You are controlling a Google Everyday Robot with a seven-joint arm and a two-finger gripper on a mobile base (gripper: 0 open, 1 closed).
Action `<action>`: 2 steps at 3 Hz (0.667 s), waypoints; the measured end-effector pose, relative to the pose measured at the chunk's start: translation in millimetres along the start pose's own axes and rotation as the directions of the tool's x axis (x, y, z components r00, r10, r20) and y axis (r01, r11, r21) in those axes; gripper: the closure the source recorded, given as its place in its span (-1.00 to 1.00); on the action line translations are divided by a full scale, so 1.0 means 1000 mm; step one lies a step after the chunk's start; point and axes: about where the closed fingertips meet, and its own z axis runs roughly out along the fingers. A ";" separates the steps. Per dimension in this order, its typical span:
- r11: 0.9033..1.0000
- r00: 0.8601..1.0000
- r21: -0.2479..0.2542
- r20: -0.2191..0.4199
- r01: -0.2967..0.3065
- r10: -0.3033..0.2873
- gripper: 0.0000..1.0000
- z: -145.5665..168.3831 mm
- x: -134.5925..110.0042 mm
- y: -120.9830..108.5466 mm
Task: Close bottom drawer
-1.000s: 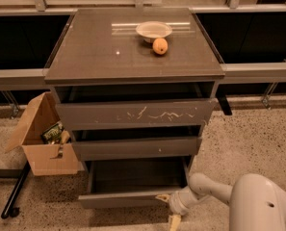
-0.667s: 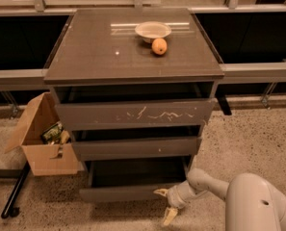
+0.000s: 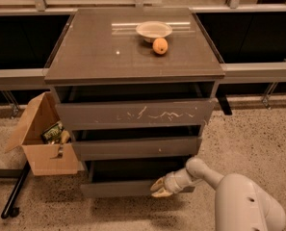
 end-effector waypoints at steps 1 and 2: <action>0.998 1.000 0.053 0.016 0.015 -0.016 0.73 -0.002 -0.004 -0.035; 0.999 1.000 0.053 0.017 0.014 -0.015 0.55 -0.002 -0.004 -0.035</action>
Offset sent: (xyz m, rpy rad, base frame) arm 0.0341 0.0046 0.0054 0.0224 -0.0426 -0.0278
